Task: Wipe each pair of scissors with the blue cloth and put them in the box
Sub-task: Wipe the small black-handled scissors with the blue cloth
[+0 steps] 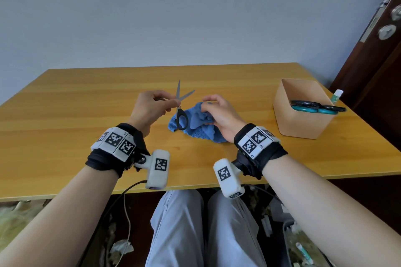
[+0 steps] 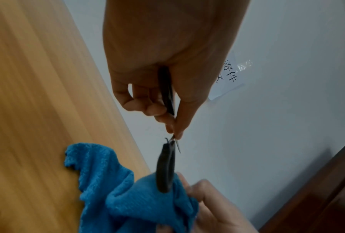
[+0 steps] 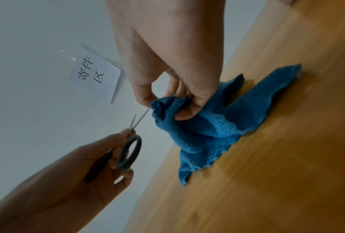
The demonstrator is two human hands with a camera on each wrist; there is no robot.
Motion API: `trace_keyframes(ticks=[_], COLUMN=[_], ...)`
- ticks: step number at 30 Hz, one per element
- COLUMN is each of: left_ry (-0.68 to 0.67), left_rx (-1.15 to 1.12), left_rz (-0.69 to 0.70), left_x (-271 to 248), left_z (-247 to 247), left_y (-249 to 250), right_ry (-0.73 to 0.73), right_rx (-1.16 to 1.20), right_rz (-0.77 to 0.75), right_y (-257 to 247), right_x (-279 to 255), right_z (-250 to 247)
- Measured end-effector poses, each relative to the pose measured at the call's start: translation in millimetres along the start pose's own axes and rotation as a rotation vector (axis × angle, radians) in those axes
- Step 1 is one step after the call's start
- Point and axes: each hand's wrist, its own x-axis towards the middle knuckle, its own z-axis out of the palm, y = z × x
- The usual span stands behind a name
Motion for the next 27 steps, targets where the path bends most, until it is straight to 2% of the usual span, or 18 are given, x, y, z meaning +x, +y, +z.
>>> trace_keyframes(ticks=[6, 9, 13, 17, 22, 25, 27], left_ry=[-0.021, -0.027, -0.043, -0.051, -0.079, -0.077, -0.077], left_rx=[0.051, 0.063, 0.086, 0.099, 0.114, 0.098, 0.096], left_rz=[0.035, 0.039, 0.042, 0.045, 0.056, 0.055, 0.049], left_x=[-0.1, -0.3, -0.7, -1.9, -3.6, -3.4, -3.7], left_z=[-3.4, -2.8, -0.8, 2.6, 4.0, 2.7, 2.5], left_y=[-0.5, -0.7, -2.1, -2.6, -0.1, 1.0, 1.7], right_ry=[0.155, 0.136, 0.041, 0.109, 0.25, 0.224, 0.208], right_rx=[-0.056, -0.151, -0.309, -0.357, -0.173, 0.055, 0.186], right_rz=[-0.049, -0.068, 0.135, 0.214, 0.247, 0.291, 0.248], right_y=[-3.0, -1.7, 5.6, 14.0, 14.0, 12.1, 9.0], right_x=[5.9, 5.8, 7.2, 12.1, 17.4, 18.0, 17.0], right_z=[-13.6, -16.8, -17.1, -15.5, -22.0, -26.3, -26.6])
